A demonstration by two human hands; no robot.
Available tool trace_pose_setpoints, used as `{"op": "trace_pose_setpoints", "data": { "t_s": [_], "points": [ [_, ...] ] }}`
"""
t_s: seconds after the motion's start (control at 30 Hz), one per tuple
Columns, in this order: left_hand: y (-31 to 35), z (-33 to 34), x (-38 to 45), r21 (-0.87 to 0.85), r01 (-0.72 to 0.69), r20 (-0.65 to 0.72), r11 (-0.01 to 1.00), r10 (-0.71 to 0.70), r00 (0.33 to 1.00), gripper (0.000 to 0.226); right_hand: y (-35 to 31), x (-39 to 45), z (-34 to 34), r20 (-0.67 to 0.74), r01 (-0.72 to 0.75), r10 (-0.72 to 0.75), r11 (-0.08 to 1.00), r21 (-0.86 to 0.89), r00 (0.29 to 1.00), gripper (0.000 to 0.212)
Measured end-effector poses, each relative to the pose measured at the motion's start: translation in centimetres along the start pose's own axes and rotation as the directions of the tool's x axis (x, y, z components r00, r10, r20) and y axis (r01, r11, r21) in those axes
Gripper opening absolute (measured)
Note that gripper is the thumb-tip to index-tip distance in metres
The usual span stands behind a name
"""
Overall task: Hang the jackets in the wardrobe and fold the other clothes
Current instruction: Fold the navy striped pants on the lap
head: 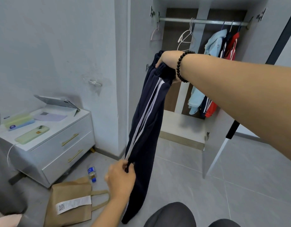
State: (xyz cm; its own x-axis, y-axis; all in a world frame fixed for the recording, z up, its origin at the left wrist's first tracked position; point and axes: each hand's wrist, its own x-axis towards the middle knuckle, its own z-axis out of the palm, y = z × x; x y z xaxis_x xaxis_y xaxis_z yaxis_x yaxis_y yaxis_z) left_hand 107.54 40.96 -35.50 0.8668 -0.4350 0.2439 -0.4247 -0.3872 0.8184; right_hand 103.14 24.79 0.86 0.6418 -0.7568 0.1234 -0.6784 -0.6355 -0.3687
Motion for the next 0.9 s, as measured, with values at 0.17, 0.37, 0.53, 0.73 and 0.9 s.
{"op": "trace_pose_setpoints", "data": {
  "t_s": [0.17,0.37,0.53,0.73,0.9],
  "points": [
    [-2.4,-0.7,0.8,-0.135,-0.185,-0.007,0.973,0.186,0.983,0.025,-0.3,0.0,1.5,0.093,0.019,-0.023,0.999,0.041,0.995,0.027],
    [-2.2,-0.8,0.8,-0.359,0.009,0.194,0.933,0.066,0.979,0.049,-0.7,-0.7,1.4,0.086,-0.098,0.07,0.913,0.397,0.994,0.02],
    [-3.0,-1.9,0.3,-0.198,-0.043,0.421,0.979,0.125,0.898,0.043,3.6,-2.6,1.4,0.14,-0.293,0.262,0.75,0.593,0.955,0.013],
    [-0.1,-3.9,-1.3,-0.033,-0.374,0.516,0.927,0.336,0.788,0.043,11.1,-6.9,-0.7,0.174,-0.39,0.377,0.634,0.667,0.91,0.022],
    [4.9,-5.2,-3.7,-0.243,-0.445,0.622,0.862,0.491,0.61,0.022,17.2,-13.0,-4.8,0.164,-0.421,0.442,0.582,0.695,0.882,0.01]
  ]
}}
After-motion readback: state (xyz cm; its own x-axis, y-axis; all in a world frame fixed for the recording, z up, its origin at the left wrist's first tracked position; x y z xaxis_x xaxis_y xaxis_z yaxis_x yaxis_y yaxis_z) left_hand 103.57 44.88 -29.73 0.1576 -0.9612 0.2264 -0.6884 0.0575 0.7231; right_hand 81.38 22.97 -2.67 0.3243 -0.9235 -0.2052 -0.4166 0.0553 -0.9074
